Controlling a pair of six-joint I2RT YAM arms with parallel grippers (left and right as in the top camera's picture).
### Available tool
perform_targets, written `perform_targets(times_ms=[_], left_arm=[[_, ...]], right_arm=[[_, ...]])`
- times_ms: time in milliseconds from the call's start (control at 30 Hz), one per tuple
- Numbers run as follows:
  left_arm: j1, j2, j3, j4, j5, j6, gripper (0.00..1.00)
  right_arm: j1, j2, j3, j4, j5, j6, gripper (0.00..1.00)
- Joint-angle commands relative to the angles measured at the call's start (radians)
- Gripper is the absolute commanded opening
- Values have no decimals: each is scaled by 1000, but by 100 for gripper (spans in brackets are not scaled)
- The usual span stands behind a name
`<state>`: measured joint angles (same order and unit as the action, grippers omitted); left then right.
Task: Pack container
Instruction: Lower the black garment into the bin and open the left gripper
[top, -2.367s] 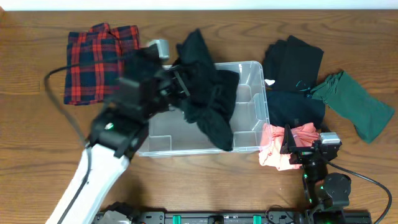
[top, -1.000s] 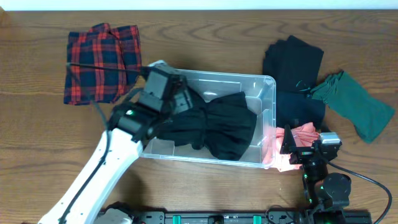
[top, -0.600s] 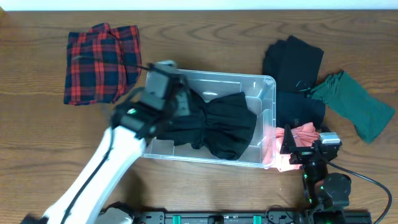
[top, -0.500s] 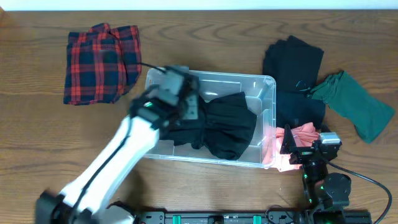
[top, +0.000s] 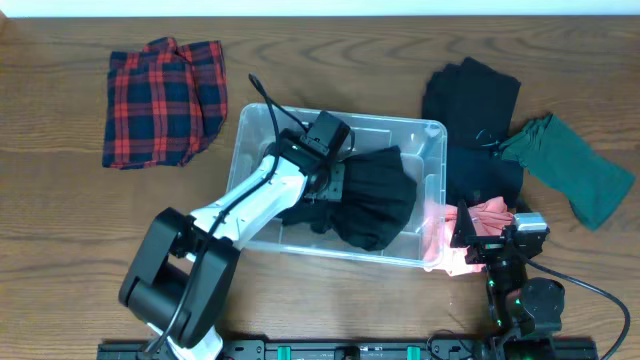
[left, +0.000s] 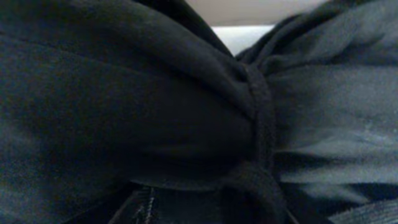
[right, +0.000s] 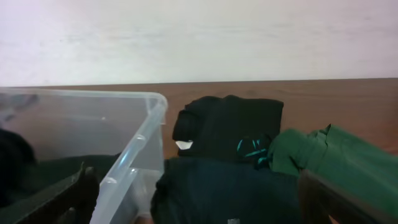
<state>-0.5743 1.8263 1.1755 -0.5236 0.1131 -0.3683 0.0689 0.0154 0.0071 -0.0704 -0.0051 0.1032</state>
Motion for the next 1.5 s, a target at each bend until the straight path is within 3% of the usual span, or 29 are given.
perform_targets(times_ms=[0,467,867,933,1267,1467], left_arm=[[29,121,-25,45,44,10,55],[189,213,-25,161,53,-68,55],[205,212,-23,193,57,-146,55],[205,204,-8,175,76,-142,60],[211,-20,78,32,71,-84,64],[238,-201,78,-49,-130,11,74]], right_arm=[[-10,-2,-2,-4,-3,12,99],[-10,-2,-2,-4,-3,12,99],[-10,-2,-2,-4,-3,12,99],[-10,-2,-2,-4,-3,12,99],[-10,-2,-2,-4,-3,12,99],[-10,-2,-2,-4,-3,12,99]])
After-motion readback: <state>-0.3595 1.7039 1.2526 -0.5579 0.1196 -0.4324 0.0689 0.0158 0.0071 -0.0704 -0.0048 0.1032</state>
